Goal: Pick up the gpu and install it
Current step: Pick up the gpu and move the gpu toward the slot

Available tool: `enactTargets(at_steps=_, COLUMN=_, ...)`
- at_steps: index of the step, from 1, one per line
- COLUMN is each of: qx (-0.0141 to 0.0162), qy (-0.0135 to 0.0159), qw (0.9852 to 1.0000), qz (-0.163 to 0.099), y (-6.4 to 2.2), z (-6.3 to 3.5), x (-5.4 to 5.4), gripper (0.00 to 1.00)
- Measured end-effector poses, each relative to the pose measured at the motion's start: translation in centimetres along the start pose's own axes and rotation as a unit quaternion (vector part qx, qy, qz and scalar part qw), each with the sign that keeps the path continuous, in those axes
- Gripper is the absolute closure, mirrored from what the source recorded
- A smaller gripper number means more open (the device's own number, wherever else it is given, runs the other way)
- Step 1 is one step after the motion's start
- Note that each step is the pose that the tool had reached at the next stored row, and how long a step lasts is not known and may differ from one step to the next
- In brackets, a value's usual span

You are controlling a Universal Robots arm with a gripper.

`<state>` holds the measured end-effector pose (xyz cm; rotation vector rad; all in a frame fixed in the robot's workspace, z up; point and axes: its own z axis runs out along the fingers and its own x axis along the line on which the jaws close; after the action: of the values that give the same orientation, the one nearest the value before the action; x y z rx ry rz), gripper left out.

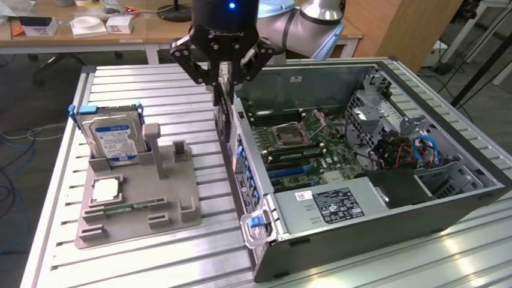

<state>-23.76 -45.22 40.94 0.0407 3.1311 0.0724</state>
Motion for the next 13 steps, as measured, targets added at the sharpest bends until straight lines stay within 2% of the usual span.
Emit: enactTargets(at_steps=13, qx=-0.0009, qy=0.0000, qw=1.0000, qz=0.000, y=0.14, z=0.07, x=-5.3, gripper=0.74)
